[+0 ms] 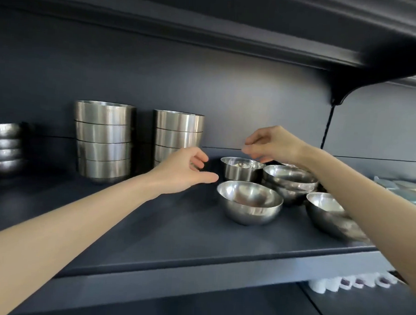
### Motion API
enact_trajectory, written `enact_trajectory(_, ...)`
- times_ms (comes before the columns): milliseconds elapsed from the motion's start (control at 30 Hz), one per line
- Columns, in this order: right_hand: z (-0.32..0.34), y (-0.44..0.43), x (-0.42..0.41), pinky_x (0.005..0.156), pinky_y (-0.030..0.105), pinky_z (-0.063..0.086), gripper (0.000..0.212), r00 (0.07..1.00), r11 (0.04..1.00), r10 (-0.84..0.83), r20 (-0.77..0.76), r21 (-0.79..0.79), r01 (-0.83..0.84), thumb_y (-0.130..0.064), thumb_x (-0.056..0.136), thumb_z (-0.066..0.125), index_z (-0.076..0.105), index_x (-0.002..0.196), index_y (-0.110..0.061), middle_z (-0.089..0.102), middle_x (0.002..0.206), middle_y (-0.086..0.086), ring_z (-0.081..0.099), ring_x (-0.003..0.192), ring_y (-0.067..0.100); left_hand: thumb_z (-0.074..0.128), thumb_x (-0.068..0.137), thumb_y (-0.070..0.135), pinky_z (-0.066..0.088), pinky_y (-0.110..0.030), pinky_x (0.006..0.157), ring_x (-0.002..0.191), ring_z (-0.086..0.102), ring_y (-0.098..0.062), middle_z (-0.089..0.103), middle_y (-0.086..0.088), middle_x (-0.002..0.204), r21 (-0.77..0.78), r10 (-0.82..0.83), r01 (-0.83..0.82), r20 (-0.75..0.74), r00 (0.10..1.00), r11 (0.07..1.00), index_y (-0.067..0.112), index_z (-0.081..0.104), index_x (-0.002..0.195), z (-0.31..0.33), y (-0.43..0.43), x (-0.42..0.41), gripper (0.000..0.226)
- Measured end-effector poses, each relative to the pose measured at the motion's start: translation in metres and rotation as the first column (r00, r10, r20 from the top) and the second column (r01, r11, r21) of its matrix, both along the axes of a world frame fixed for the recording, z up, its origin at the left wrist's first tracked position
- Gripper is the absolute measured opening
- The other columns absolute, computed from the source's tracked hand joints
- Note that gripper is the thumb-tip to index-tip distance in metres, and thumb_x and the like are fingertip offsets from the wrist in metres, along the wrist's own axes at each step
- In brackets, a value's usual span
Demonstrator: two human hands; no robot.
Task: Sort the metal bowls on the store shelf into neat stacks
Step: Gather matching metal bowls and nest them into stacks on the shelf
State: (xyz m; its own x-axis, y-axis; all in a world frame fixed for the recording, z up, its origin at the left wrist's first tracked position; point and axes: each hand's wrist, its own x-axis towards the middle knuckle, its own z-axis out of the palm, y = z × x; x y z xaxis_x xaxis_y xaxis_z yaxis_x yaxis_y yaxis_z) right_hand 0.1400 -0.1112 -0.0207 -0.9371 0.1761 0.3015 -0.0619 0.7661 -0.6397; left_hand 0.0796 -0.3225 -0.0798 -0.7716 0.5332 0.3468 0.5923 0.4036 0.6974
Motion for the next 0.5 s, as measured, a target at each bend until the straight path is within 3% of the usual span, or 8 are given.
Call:
enact_trajectory(100,-0.004,0.016,0.017,0.084,0.04,0.054,0.031,0.998,0.998,0.0,0.068,0.064,-0.004,-0.016,0.085,0.07,0.063,0.109,0.001,0.068,0.103,0.023,0.061,0.082,0.02,0.076,0.074,0.047,0.045,-0.016,0.077,0.102,0.059,-0.004,0.057,0.008,0.118,-0.062,-0.051,0.055,0.063,0.997,0.997,0.025,0.054,0.123,-0.001,0.007,0.009,0.059)
enact_trajectory(267,-0.011,0.039,0.027,0.073,0.028,0.054,0.031,0.982,0.991,0.038,0.184,0.121,-0.061,-0.019,0.085,0.07,0.061,0.111,-0.003,0.068,0.092,0.01,0.062,0.073,0.015,0.076,0.07,0.053,0.043,-0.02,0.087,0.113,0.053,-0.003,0.05,0.009,0.13,-0.193,-0.068,0.104,0.183,0.981,0.976,0.024,0.04,0.139,-0.005,0.016,0.023,0.084)
enact_trajectory(500,-0.02,0.056,0.028,0.061,0.024,0.053,0.033,0.971,0.952,0.119,0.207,0.256,-0.171,-0.017,0.083,0.07,0.061,0.112,-0.004,0.071,0.088,0.011,0.064,0.069,0.017,0.081,0.06,0.056,0.039,-0.021,0.094,0.114,0.051,-0.004,0.044,0.007,0.139,-0.225,0.042,0.007,0.213,0.976,0.974,0.02,0.021,0.151,-0.015,0.025,0.04,0.114)
